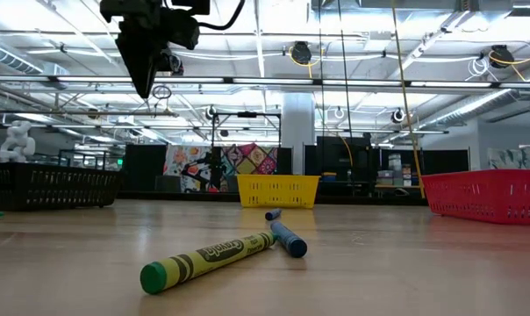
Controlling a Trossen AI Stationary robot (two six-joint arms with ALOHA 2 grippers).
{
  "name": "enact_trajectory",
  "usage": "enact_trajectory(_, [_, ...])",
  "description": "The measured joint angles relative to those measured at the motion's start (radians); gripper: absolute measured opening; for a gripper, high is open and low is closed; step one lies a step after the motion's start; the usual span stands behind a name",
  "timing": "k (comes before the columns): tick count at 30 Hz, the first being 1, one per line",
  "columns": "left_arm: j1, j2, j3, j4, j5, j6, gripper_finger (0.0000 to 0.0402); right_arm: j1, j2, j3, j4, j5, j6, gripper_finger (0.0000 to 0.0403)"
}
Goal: Sort crayons
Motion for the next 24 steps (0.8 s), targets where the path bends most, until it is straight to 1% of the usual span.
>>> enact_trajectory(4, [0.000, 0.000, 0.000, 0.000, 0.000, 0.000, 0.0046, 0.000, 0.040, 0.000, -0.004, -0.004, -0.008, 0.0077])
enact_trajectory(9, [0.000, 0.000, 0.000, 0.000, 0.000, 0.000, 0.0046, 0.000, 0.076, 0.000, 0.001, -0.085, -0.024, 0.0077])
enact_trajectory(11, [0.000, 0.000, 0.000, 0.000, 0.000, 0.000, 0.0046, 0.000, 0.088, 0.000, 0.003, -0.103, -0.024, 0.0077])
enact_trajectory(20, [0.000, 0.000, 0.000, 0.000, 0.000, -0.001, 0.0046, 0.000, 0.119, -0.002, 0.015, -0.101, -0.020, 0.0077])
enact_trajectory(24, [0.000, 0.000, 0.000, 0.000, 0.000, -0.002, 0.0046, 0.000, 0.123, -0.034, 0.086, -0.100, 0.000, 0.0077])
